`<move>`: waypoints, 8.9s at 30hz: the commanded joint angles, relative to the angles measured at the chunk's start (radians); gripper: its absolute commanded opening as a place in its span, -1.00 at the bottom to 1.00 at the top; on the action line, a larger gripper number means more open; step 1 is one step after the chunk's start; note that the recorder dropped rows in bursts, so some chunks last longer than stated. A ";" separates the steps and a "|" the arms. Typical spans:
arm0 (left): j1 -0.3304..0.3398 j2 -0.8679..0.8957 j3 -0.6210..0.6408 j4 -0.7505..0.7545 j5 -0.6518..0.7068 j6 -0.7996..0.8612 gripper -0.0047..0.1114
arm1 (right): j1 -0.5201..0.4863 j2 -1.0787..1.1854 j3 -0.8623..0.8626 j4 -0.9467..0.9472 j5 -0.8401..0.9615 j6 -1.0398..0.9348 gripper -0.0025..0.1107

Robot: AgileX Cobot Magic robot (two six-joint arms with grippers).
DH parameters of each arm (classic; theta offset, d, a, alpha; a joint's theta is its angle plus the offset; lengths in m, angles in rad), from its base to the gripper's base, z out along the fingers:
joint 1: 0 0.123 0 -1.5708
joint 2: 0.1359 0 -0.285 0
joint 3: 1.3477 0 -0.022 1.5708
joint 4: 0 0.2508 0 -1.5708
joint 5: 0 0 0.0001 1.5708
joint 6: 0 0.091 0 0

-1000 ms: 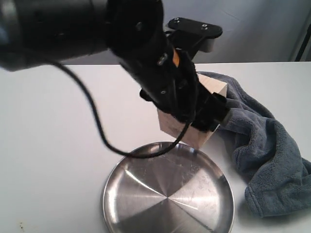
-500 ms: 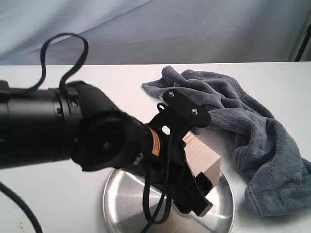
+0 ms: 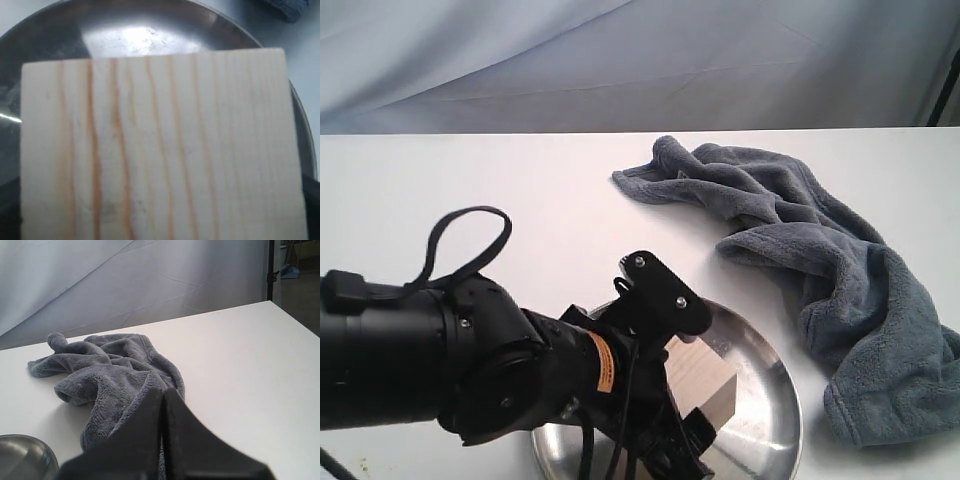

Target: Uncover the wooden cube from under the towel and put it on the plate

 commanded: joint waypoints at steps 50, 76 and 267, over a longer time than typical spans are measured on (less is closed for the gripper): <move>-0.003 0.112 -0.002 -0.003 -0.074 -0.020 0.46 | 0.000 -0.006 0.003 0.005 0.012 0.004 -0.90; -0.003 0.112 -0.002 -0.003 -0.075 -0.020 0.65 | 0.000 -0.006 0.003 0.005 0.012 0.004 -0.90; 1.101 -1.727 0.841 -0.077 0.060 0.068 -0.92 | 0.000 -0.006 0.003 0.005 0.012 0.004 -0.90</move>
